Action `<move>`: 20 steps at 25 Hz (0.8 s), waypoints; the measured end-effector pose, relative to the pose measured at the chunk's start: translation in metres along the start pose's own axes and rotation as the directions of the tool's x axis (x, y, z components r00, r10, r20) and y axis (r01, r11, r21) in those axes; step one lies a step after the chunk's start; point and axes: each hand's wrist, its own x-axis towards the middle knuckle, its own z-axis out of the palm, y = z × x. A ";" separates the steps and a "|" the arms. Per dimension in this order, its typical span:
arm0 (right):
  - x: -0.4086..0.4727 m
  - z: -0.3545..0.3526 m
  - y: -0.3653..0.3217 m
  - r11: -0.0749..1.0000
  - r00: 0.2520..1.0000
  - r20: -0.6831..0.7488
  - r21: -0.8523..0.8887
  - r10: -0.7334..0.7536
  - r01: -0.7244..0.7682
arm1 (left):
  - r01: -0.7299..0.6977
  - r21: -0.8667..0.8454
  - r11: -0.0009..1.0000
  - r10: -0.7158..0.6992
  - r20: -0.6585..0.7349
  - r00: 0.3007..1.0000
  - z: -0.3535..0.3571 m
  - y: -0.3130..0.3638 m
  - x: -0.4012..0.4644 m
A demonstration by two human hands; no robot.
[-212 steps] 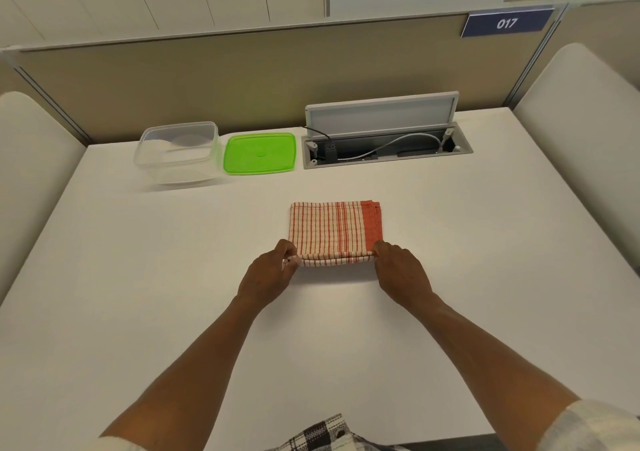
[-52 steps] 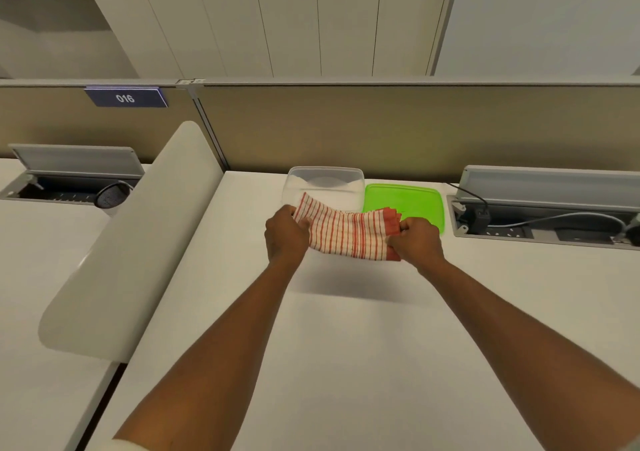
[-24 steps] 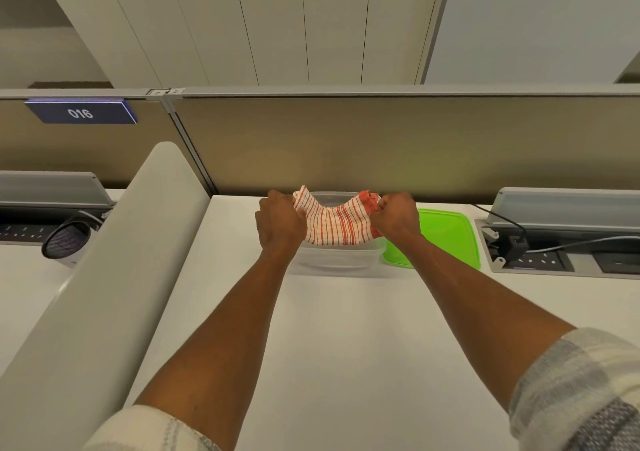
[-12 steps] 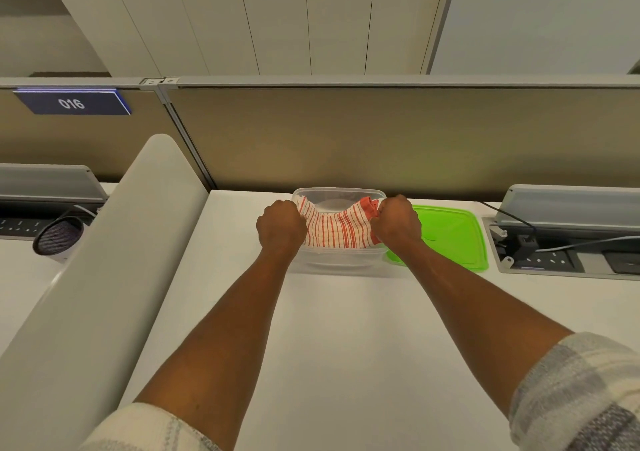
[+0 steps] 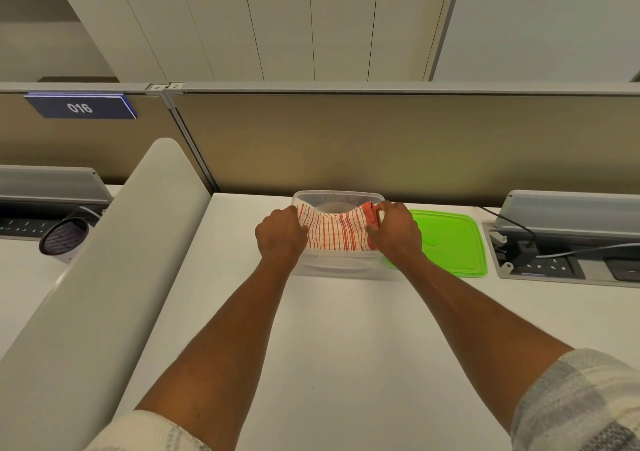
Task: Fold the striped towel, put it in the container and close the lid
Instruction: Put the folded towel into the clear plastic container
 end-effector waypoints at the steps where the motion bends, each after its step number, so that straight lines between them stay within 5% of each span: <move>1: -0.002 -0.001 0.001 1.000 1.000 -0.004 0.012 -0.024 0.024 | -0.011 -0.002 1.000 0.011 -0.013 1.000 -0.001 0.001 -0.002; 7: -0.014 -0.017 0.011 0.994 0.996 -0.067 0.081 -0.064 0.069 | -0.105 -0.002 0.994 0.104 -0.150 0.983 -0.018 0.013 -0.021; 12: -0.028 -0.033 0.046 0.999 0.999 -0.047 0.053 0.003 -0.001 | -0.600 -0.004 0.800 0.546 -0.411 0.730 -0.007 0.063 -0.066; 16: -0.050 -0.045 0.091 0.998 0.996 -0.065 0.036 0.060 -0.057 | -0.698 -0.156 0.699 0.678 -0.168 0.716 0.014 0.100 -0.091; 20: -0.067 -0.061 0.142 0.993 0.993 -0.022 -0.014 0.118 -0.118 | -0.627 -0.195 0.754 0.652 0.101 0.752 0.036 0.123 -0.105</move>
